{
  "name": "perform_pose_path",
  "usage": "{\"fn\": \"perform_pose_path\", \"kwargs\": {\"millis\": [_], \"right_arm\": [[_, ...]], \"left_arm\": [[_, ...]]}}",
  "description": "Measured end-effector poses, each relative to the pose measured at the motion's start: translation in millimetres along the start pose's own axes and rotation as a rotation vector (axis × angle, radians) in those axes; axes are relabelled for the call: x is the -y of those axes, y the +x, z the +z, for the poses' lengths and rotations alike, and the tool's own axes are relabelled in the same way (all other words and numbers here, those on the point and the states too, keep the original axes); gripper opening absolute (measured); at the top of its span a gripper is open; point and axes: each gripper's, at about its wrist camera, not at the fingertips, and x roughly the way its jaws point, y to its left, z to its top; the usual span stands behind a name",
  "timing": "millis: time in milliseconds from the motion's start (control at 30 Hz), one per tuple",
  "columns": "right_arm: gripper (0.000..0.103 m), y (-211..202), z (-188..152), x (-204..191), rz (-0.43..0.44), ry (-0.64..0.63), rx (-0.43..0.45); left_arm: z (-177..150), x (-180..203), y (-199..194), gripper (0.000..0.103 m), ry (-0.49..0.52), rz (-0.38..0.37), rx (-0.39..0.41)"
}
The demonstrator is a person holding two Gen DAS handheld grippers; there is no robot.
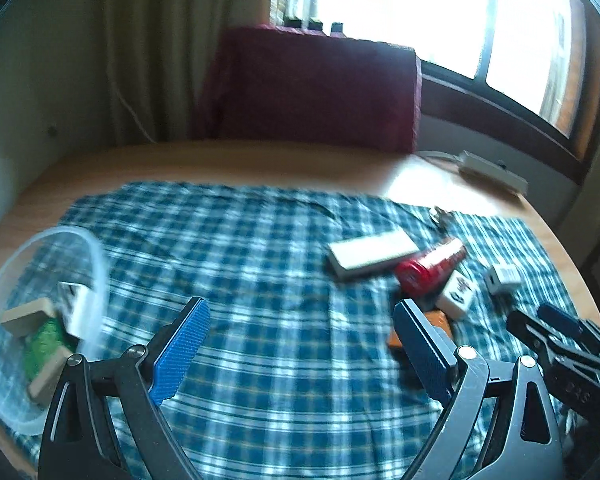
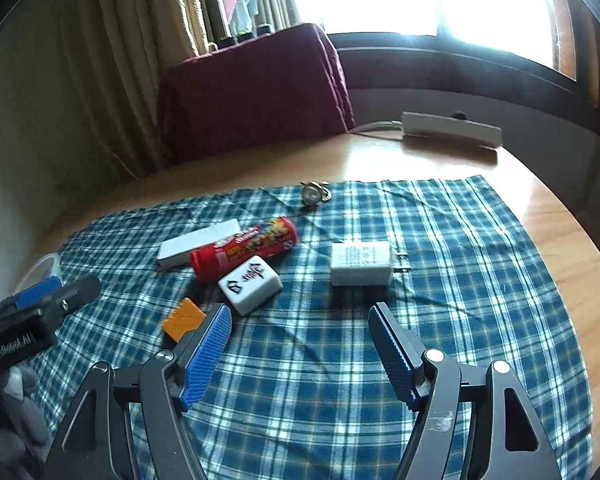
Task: Organize rigid objects
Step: 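Withdraw both tools from the bowl back toward the remaining objects, then grasp the orange wooden block with the left tool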
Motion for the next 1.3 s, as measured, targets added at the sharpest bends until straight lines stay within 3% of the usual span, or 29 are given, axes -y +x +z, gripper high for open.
{"fn": "perform_pose_path", "kwargs": {"millis": [367, 633, 800, 1067, 1300], "right_arm": [[0.075, -6, 2, 5, 0.004, 0.027, 0.002], [0.075, -9, 2, 10, 0.012, 0.053, 0.000], [0.075, -12, 1, 8, 0.021, 0.051, 0.000], [0.075, -20, -1, 4, 0.037, 0.046, 0.020], [0.075, -21, -1, 5, 0.047, 0.040, 0.014]], "left_arm": [[-7, 48, 29, 0.094, 0.096, -0.063, -0.114], [-4, 63, 53, 0.094, 0.038, -0.077, -0.186], [-1, 72, 64, 0.094, 0.031, -0.041, -0.193], [-2, 63, 69, 0.094, 0.038, 0.010, -0.200], [-8, 34, 53, 0.094, -0.018, 0.016, -0.209]]}}
